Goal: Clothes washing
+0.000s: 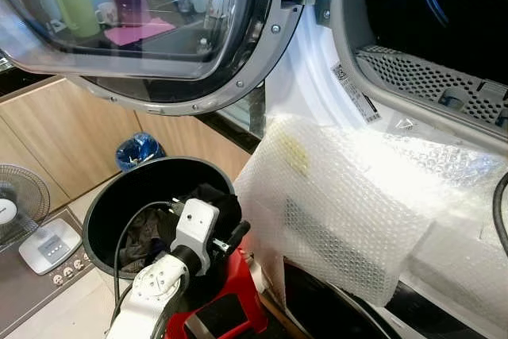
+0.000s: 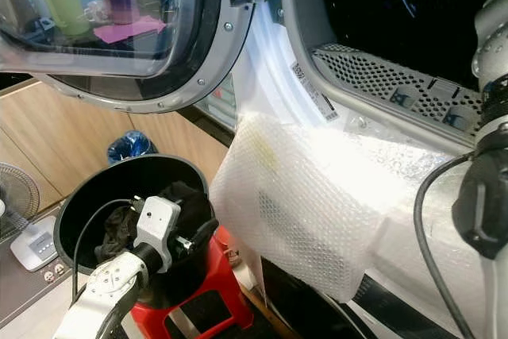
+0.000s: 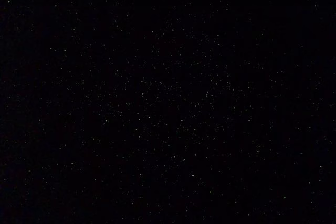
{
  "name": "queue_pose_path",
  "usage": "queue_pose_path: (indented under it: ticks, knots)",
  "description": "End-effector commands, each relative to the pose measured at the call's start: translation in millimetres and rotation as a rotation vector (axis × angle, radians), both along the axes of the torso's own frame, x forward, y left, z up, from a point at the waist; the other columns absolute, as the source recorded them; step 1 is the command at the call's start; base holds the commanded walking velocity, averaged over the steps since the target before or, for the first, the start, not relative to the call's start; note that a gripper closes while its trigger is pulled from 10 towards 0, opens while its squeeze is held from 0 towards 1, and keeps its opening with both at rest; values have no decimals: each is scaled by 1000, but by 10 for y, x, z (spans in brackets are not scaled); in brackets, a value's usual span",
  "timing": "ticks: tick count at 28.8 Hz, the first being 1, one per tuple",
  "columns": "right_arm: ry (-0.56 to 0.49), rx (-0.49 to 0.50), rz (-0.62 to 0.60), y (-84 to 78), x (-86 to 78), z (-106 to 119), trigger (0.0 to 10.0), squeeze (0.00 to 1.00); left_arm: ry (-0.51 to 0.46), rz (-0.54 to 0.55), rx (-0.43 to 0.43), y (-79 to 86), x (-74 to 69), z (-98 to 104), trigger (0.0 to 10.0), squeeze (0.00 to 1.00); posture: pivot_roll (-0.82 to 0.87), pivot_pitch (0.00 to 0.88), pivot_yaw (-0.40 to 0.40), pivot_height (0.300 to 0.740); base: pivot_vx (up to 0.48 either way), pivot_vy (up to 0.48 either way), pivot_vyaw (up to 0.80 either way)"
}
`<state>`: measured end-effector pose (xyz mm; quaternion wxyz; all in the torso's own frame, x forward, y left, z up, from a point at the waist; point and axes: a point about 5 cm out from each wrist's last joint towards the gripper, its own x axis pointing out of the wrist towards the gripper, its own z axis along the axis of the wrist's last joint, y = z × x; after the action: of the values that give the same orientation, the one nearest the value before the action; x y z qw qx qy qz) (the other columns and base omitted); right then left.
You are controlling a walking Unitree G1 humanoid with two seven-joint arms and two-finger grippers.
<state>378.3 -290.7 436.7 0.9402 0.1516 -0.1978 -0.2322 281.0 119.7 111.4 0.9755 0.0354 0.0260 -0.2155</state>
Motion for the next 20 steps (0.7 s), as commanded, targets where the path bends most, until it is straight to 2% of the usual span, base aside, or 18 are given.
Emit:
queue_pose_path:
  ticks: [1,2,3,4,6,7,9,15,20]
  knots:
    - [31,-21,-67,-79,-43,21,10000,0,29,-9,22,-13,-26,-61,10000,0,-88,63,33,740,0,0,0]
    - [43,-14,-82,-115,-46,-17,10000,55,33,-10,21,-17,-31,-67,10000,0,-84,64,34,740,0,0,0]
    - [59,-12,-109,-154,-55,-45,10000,914,37,-12,21,-20,-37,-73,10000,0,-84,64,34,740,0,0,0]
    - [71,-14,-138,-204,-72,-69,10000,1000,40,-16,22,-24,-44,-78,10000,0,-82,66,34,740,0,0,0]
    - [85,1,-202,-319,-124,-101,10000,1000,44,-22,24,-30,-57,-86,10000,0,-80,64,31,740,0,0,0]
    - [85,1,-202,-319,-124,-101,10000,1000,44,-22,24,-30,-57,-86,10000,0,-80,64,31,740,0,0,0]
    - [86,13,-282,-473,-213,-109,10000,1000,49,-20,23,-21,-66,-85,10000,0,-76,69,35,740,0,0,0]
    - [90,49,-319,-626,-282,-185,10000,1000,58,-28,31,10,-88,-85,10000,0,-71,81,54,740,0,0,0]
    - [70,84,-290,-650,-280,-223,10000,1000,60,-35,33,16,-92,-82,10000,0,-72,86,63,740,0,0,0]
